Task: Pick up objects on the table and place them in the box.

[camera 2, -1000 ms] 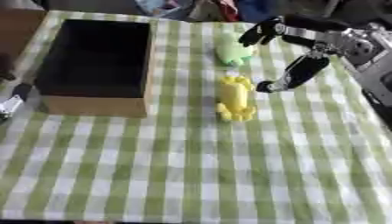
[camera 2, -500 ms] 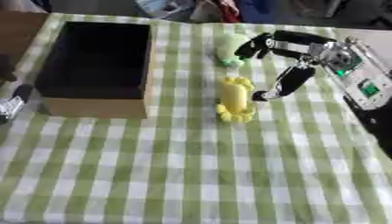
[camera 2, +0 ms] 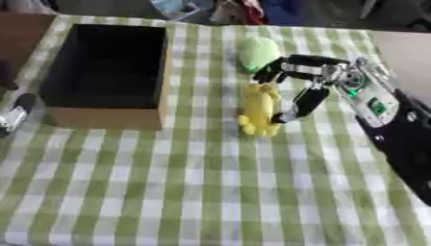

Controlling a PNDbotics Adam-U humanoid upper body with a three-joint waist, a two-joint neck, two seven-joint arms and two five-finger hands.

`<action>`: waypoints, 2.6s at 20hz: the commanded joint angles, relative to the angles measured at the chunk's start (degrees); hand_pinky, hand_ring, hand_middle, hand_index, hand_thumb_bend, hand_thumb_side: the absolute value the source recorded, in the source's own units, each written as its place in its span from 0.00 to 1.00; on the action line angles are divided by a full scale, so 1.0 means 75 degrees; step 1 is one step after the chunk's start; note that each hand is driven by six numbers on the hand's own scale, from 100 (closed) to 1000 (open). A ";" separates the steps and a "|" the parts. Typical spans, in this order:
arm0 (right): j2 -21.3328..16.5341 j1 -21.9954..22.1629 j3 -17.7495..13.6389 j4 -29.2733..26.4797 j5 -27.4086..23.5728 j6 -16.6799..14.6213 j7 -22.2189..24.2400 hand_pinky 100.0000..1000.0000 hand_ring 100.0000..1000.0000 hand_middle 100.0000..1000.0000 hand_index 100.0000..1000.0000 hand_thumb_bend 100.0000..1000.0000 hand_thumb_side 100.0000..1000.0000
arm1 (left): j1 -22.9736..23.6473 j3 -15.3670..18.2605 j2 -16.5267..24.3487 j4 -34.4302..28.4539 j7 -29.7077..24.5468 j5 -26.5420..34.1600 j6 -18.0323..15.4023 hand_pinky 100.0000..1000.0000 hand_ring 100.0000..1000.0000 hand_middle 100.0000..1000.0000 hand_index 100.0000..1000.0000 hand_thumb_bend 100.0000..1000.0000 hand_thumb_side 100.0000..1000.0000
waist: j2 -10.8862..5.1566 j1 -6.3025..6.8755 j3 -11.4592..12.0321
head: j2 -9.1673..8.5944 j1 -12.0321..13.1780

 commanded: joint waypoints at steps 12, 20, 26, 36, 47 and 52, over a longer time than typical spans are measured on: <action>0.0401 -0.0200 -0.0258 0.0532 0.0619 -0.0249 -0.0465 0.75 0.78 0.60 0.74 0.41 0.00 | -0.0112 0.0019 0.0057 -0.0106 -0.0048 0.0050 -0.0025 0.67 0.52 0.52 0.71 0.27 0.00 | -0.0115 0.0043 -0.0017 | 0.0038 -0.0058; 0.0443 -0.0214 -0.0293 0.0491 0.0660 -0.0334 -0.1190 0.64 0.63 0.23 0.39 0.30 0.00 | -0.0115 0.0021 0.0065 -0.0106 -0.0056 0.0059 -0.0034 0.67 0.53 0.53 0.71 0.27 0.00 | -0.0125 0.0044 0.0005 | 0.0047 -0.0067; 0.0344 -0.0254 -0.0381 0.0218 0.0577 -0.0303 -0.1487 0.61 0.56 0.14 0.30 0.27 0.00 | -0.0115 0.0025 0.0079 -0.0117 -0.0062 0.0078 -0.0044 0.67 0.53 0.53 0.71 0.27 0.00 | -0.0154 0.0028 -0.0008 | 0.0049 -0.0073; 0.0192 -0.0770 -0.0738 -0.0674 0.0518 0.0031 -0.1639 0.61 0.55 0.14 0.30 0.28 0.00 | -0.0134 -0.0048 0.0115 -0.0160 -0.0147 0.0135 -0.0067 0.67 0.53 0.53 0.71 0.26 0.00 | -0.0206 -0.0005 0.0020 | 0.0025 -0.0120; 0.1716 -0.1972 -0.1168 0.0366 0.1885 0.0084 -0.2190 0.61 0.55 0.14 0.30 0.29 0.00 | -0.0676 -0.0277 -0.0021 -0.0328 -0.0332 0.0462 -0.0117 0.67 0.53 0.52 0.71 0.26 0.00 | -0.0160 -0.0082 0.0717 | -0.0246 -0.0544; 0.2461 -0.2185 -0.1421 0.1007 0.2819 0.0084 -0.2443 0.61 0.55 0.14 0.30 0.29 0.00 | -0.0979 -0.0346 -0.0126 -0.0481 -0.0369 0.0655 -0.0107 0.67 0.53 0.53 0.71 0.25 0.00 | -0.0088 -0.0137 0.1176 | -0.0419 -0.0889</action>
